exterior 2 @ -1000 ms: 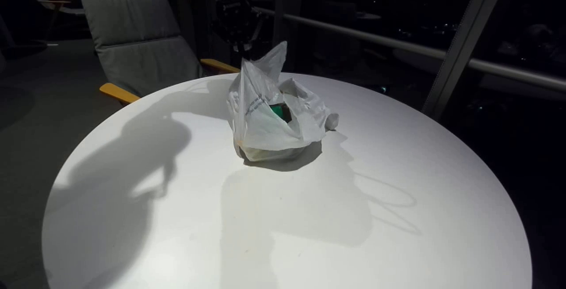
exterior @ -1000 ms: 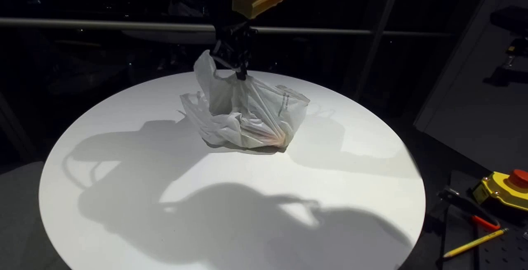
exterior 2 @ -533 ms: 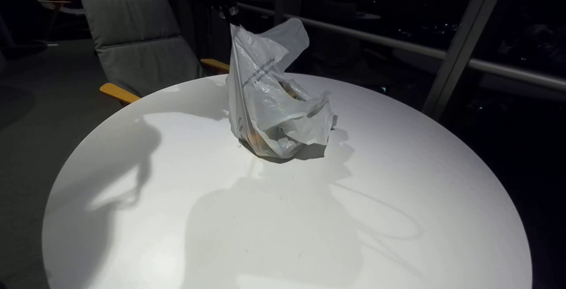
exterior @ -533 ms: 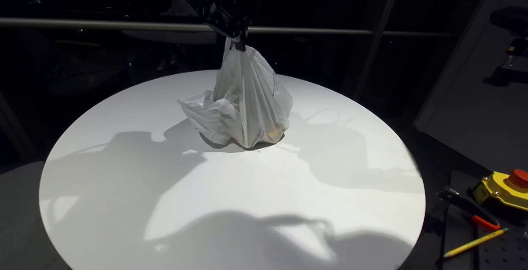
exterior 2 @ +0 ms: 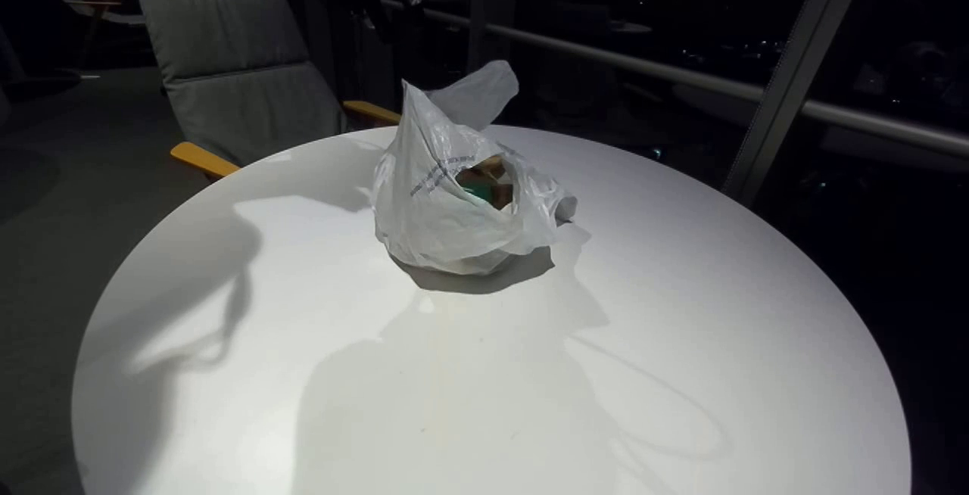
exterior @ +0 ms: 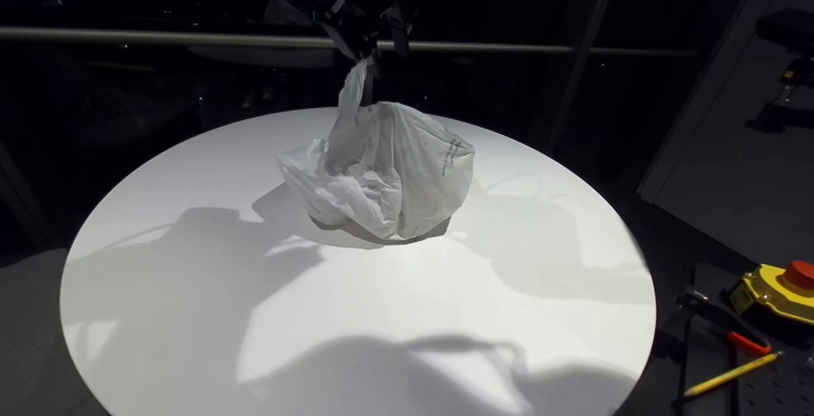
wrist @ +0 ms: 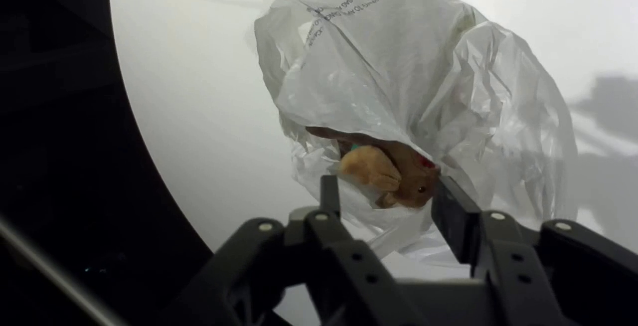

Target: Put the objects inside the plastic

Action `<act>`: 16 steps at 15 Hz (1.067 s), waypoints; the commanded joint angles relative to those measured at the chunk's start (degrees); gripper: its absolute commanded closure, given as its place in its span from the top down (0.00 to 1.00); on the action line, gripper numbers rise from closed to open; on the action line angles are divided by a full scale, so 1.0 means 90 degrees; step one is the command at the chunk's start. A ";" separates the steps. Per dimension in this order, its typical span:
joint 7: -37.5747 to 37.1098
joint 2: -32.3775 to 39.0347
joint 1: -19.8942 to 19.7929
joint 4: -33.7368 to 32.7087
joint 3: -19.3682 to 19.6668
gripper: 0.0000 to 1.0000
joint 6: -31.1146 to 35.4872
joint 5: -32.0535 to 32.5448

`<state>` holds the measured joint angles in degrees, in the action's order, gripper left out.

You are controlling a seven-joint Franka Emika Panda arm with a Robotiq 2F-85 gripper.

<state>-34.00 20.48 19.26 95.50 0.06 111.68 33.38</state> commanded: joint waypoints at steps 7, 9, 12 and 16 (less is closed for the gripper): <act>-0.1390 -0.2311 -0.0192 0.1242 -0.0602 1.00 -0.0115 -0.0361; -0.1317 -0.2921 -0.0264 0.1974 -0.0791 1.00 0.0342 -0.0609; -0.0654 -0.3688 -0.0346 0.2952 -0.0971 1.00 0.0977 -0.1597; 0.0764 -0.4695 -0.0371 0.4435 -0.0830 1.00 0.1543 -0.3412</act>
<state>-36.56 -13.00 17.74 124.22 -7.81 120.44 12.71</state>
